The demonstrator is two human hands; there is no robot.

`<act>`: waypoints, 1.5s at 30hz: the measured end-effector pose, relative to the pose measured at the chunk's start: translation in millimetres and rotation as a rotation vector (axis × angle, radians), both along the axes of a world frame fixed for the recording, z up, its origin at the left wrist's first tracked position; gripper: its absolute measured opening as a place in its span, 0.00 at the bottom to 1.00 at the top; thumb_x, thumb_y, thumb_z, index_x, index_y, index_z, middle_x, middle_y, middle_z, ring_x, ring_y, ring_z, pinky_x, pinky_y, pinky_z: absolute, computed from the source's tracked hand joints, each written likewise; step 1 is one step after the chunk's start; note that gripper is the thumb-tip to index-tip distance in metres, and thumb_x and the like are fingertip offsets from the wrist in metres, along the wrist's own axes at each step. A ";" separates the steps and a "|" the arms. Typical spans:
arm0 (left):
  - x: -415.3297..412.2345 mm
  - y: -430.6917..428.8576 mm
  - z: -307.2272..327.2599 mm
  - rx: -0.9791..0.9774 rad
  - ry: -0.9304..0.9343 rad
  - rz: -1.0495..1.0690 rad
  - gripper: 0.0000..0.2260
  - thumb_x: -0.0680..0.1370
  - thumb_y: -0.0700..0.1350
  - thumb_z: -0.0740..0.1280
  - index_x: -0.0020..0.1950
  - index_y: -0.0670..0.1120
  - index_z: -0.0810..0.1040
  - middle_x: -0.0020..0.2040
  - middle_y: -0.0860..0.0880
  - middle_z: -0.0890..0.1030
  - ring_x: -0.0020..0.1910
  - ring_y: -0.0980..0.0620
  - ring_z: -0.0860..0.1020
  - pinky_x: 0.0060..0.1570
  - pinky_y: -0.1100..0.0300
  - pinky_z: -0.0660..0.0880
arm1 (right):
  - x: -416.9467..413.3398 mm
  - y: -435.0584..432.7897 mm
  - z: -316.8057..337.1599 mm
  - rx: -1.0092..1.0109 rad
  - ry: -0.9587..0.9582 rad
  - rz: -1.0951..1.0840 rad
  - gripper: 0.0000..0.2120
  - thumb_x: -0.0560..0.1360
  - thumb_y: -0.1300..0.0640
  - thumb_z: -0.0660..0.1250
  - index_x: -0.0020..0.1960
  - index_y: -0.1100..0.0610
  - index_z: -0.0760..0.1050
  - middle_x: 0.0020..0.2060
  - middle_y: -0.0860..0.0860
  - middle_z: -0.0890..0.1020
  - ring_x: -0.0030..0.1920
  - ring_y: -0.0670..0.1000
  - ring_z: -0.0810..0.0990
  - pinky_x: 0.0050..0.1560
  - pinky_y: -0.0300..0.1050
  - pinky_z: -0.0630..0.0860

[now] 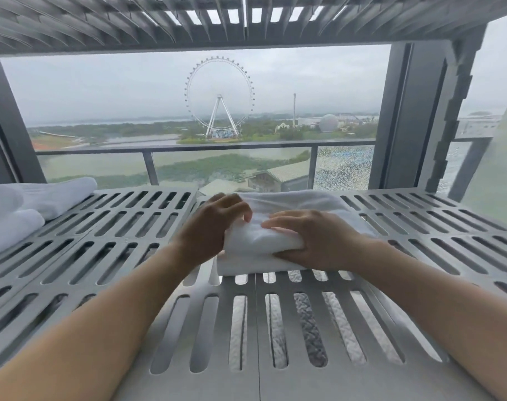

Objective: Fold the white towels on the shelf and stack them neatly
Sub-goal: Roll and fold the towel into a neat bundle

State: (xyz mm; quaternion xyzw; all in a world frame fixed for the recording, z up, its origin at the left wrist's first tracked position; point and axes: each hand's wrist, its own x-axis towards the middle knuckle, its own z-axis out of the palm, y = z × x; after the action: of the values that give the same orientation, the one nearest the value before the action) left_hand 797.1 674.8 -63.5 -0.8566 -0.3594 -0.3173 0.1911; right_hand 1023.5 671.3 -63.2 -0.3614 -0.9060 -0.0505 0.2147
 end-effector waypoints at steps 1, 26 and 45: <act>-3.2 1.5 5.0 0.044 -0.017 0.002 0.13 0.64 0.32 0.75 0.43 0.43 0.78 0.45 0.45 0.79 0.43 0.44 0.76 0.43 0.54 0.74 | -0.3 1.2 0.0 0.016 -0.005 -0.018 0.27 0.69 0.50 0.67 0.68 0.43 0.66 0.65 0.44 0.73 0.62 0.51 0.75 0.56 0.51 0.75; -23.4 2.2 20.3 -0.134 0.105 0.268 0.25 0.70 0.26 0.58 0.48 0.56 0.81 0.60 0.55 0.77 0.59 0.51 0.74 0.58 0.46 0.72 | 32.7 35.1 30.6 -0.336 0.670 -0.268 0.18 0.74 0.66 0.59 0.59 0.53 0.76 0.57 0.48 0.78 0.57 0.47 0.75 0.53 0.35 0.69; 41.3 -7.1 9.4 -0.560 0.325 0.276 0.42 0.64 0.78 0.40 0.75 0.61 0.49 0.77 0.56 0.47 0.76 0.53 0.44 0.72 0.39 0.43 | 13.2 60.5 9.9 -0.407 -0.369 -0.443 0.30 0.76 0.35 0.39 0.74 0.44 0.38 0.74 0.48 0.36 0.74 0.51 0.34 0.72 0.59 0.37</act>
State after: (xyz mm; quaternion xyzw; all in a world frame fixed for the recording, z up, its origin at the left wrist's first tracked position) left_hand 838.4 667.7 -54.1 -0.8584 -0.5097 -0.0372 0.0445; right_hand 1036.7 731.9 -53.3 -0.5694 -0.8205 0.0213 -0.0455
